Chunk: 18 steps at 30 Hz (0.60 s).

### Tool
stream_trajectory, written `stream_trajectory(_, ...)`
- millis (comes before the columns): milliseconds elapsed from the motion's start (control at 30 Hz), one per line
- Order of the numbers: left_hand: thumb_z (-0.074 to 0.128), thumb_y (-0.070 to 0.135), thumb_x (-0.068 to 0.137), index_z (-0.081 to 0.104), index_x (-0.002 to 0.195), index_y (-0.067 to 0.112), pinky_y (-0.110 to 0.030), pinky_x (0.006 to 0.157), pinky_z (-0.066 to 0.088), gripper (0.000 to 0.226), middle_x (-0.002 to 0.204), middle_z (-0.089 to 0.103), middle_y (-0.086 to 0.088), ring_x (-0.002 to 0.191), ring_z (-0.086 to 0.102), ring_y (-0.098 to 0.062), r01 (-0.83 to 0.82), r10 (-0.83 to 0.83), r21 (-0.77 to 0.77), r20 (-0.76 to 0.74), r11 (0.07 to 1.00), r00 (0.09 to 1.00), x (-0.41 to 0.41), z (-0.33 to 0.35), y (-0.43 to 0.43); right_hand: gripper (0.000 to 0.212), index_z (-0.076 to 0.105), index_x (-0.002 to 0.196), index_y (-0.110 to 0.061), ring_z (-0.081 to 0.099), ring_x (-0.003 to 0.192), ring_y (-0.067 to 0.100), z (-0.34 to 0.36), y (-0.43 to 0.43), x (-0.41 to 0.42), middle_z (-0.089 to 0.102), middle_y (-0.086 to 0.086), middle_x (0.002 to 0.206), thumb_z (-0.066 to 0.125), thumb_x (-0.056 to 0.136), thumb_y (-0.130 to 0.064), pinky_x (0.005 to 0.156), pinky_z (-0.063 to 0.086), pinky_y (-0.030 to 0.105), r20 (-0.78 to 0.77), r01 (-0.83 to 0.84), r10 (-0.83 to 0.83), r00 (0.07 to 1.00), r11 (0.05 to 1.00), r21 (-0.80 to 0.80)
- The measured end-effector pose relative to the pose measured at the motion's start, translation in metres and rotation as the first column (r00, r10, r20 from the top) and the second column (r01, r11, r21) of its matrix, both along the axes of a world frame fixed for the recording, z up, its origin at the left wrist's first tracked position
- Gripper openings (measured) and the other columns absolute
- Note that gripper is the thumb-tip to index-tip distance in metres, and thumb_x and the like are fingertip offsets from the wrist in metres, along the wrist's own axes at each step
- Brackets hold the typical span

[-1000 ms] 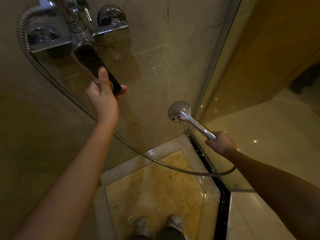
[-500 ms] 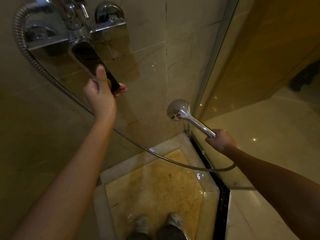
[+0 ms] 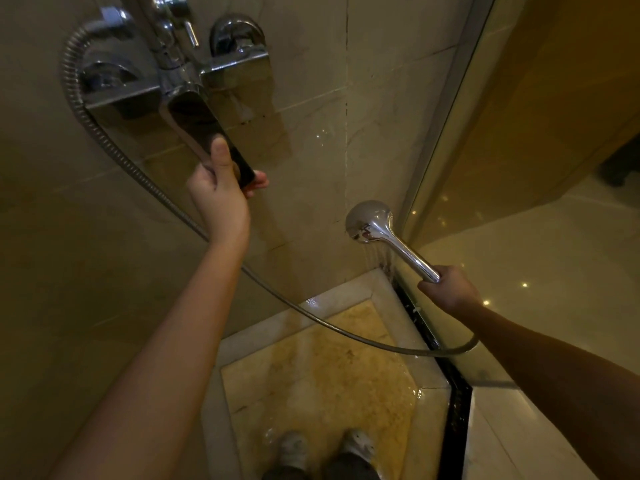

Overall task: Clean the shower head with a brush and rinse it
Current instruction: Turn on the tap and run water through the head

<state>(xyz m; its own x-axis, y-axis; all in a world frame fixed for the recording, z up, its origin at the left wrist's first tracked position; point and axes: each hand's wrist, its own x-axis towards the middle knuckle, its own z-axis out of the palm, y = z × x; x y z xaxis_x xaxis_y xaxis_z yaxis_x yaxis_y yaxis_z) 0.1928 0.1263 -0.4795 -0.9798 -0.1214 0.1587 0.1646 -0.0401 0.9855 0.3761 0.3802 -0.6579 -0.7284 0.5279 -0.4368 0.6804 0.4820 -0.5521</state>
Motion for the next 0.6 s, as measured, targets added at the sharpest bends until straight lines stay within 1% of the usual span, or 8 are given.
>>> stream_trajectory(67,0.039,0.035,0.098,0.049,0.074,0.018,-0.016,0.043,0.046,0.032,0.051,0.066,0.003,0.051,0.067,-0.009,0.003,-0.003,0.002,-0.001,1.0,1.0,0.0006,0.0002,0.0002,0.008,0.062,0.092,-0.022,0.063,0.068,0.019,-0.0015,-0.0019,-0.0013,0.064,0.002,0.074,0.063,0.084,-0.024,0.065,0.056,0.036,0.014,0.0,0.0,1.0,1.0,-0.007)
stream_trajectory(233,0.039,0.034,0.098,0.05,0.072,0.017,-0.015,0.042,0.045,0.033,0.049,0.066,0.003,0.05,0.067,-0.009,-0.001,0.001,0.003,-0.013,1.0,1.0,-0.0002,0.0001,-0.0001,0.008,0.062,0.091,-0.022,0.063,0.069,0.02,-0.0027,-0.0056,-0.003,0.063,0.002,0.074,0.063,0.083,-0.025,0.063,0.054,0.034,0.02,-0.014,0.014,1.0,1.0,0.012)
stream_trajectory(333,0.039,0.033,0.098,0.051,0.072,0.017,-0.014,0.042,0.045,0.033,0.05,0.066,0.003,0.05,0.067,-0.009,0.0,0.0,0.002,-0.017,1.0,1.0,0.0005,0.0007,0.0002,0.009,0.062,0.091,-0.022,0.064,0.069,0.021,-0.0032,-0.0063,-0.0019,0.064,0.002,0.074,0.063,0.083,-0.026,0.067,0.056,0.038,0.027,-0.012,0.011,1.0,1.0,0.015)
stream_trajectory(400,0.039,0.033,0.098,0.052,0.074,0.017,-0.014,0.043,0.046,0.032,0.056,0.066,0.001,0.051,0.066,-0.008,0.003,-0.003,-0.001,-0.011,1.0,1.0,0.0017,0.0017,0.0002,0.009,0.062,0.092,-0.021,0.062,0.069,0.019,-0.0028,-0.0055,-0.0016,0.063,0.002,0.074,0.062,0.084,-0.025,0.063,0.055,0.034,0.028,-0.008,0.008,1.0,1.0,0.005)
stream_trajectory(467,0.037,0.034,0.098,0.052,0.075,0.016,-0.014,0.046,0.047,0.033,0.064,0.066,-0.005,0.053,0.066,-0.008,0.004,-0.004,-0.01,0.001,1.0,1.0,0.0027,0.0022,0.0,0.007,0.061,0.091,-0.02,0.06,0.067,0.017,-0.003,-0.0039,-0.0016,0.062,0.001,0.073,0.062,0.085,-0.023,0.059,0.048,0.028,0.027,-0.006,0.006,1.0,1.0,-0.009)
stream_trajectory(533,0.037,0.036,0.098,0.052,0.074,0.016,-0.014,0.046,0.047,0.035,0.065,0.065,-0.007,0.053,0.066,-0.008,-0.004,0.004,-0.018,0.001,1.0,1.0,0.003,0.0019,0.0005,0.005,0.06,0.089,-0.021,0.06,0.066,0.017,-0.003,-0.003,-0.0016,0.062,0.002,0.072,0.062,0.085,-0.023,0.058,0.048,0.028,0.022,0.003,-0.003,1.0,1.0,-0.018)
stream_trajectory(600,0.036,0.036,0.098,0.052,0.072,0.017,-0.015,0.046,0.047,0.036,0.059,0.066,-0.002,0.052,0.066,-0.01,-0.019,0.019,-0.014,0.003,1.0,1.0,0.003,0.0021,0.0018,0.004,0.061,0.087,-0.022,0.061,0.065,0.019,-0.0036,-0.0017,-0.002,0.063,0.002,0.071,0.062,0.084,-0.023,0.06,0.051,0.032,0.012,0.01,-0.009,1.0,1.0,-0.015)
